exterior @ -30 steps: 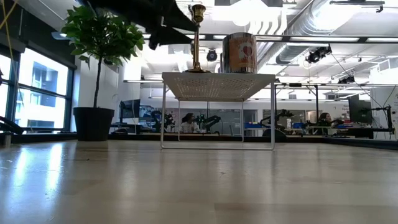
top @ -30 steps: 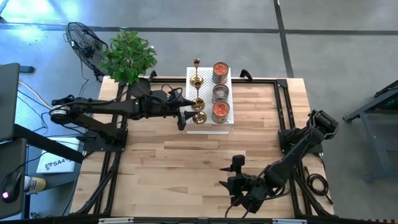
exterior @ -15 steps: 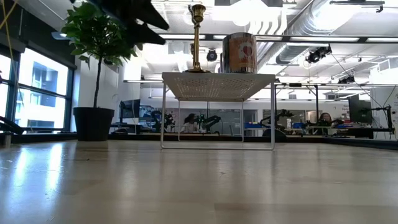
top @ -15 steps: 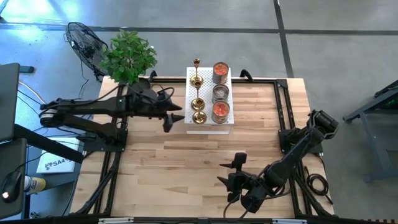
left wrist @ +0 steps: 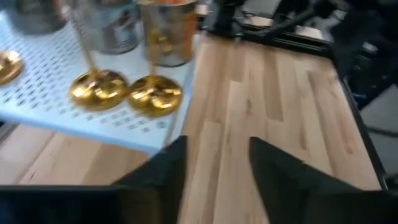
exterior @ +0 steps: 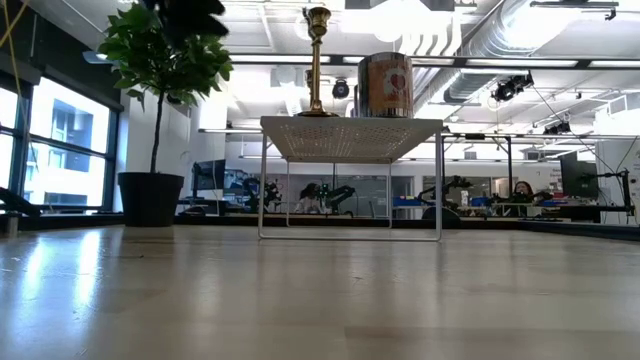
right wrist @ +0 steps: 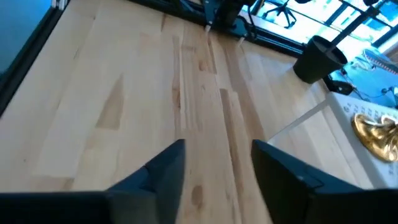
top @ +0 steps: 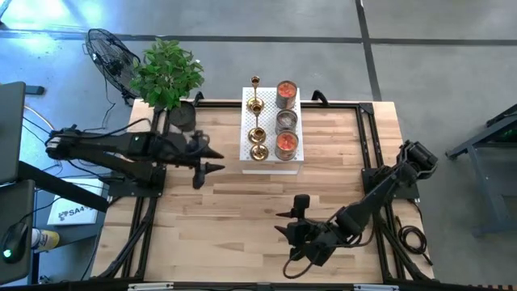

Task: Pick & Place candle stick holders
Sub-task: Return to Home Position

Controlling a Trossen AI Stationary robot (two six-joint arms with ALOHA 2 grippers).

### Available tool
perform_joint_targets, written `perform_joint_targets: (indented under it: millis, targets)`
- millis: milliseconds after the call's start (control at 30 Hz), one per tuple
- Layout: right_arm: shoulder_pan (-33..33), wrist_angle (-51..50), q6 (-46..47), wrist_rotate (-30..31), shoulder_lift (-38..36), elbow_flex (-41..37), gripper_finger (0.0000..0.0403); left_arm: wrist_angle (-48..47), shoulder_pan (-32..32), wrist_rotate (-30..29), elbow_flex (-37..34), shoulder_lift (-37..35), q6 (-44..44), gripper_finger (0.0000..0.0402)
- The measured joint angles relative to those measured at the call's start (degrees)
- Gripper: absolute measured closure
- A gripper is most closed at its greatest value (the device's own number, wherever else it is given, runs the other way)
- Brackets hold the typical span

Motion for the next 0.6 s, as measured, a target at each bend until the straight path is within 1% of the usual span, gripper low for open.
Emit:
perform_joint_targets:
  millis: [67,167,200,233,300,333,433,600]
  targets:
    - [-0.70,0.42,-2.37,-0.85,-0.21,0.00,0.0251,0.02,-2.48,-1.64,0.00,-0.71,1.67,0.0277]
    - [-1.17,0.74,-7.03,-1.02,-1.51,0.00,0.0307,0.00,-4.97,-4.98,0.00,-1.97,4.20,0.0366]
    - [-1.30,1.06,-8.93,-0.86,-2.12,0.08,0.0327,-0.04,-5.56,-6.11,0.00,-2.47,4.74,0.0383]
    - [-1.27,1.03,-11.06,-0.58,-2.80,0.09,0.0346,-0.14,-5.90,-7.25,0.00,-2.98,4.77,0.0389]
    - [-0.94,0.73,-14.89,-0.70,-4.64,0.09,0.0385,-0.80,-6.17,-8.66,0.00,-3.99,5.63,0.0386]
    - [-0.81,0.64,-16.07,-1.07,-5.88,0.09,0.0393,-1.33,-6.11,-8.96,0.02,-4.57,6.30,0.0388]
    - [0.10,-0.23,-17.76,-2.45,-11.23,0.09,0.0388,-2.91,-6.06,-9.27,0.02,-6.23,7.51,0.0399]
    - [3.97,-2.50,-18.92,0.63,-23.65,0.17,0.0400,-3.06,-6.06,-9.12,0.02,-9.48,11.34,0.0400]
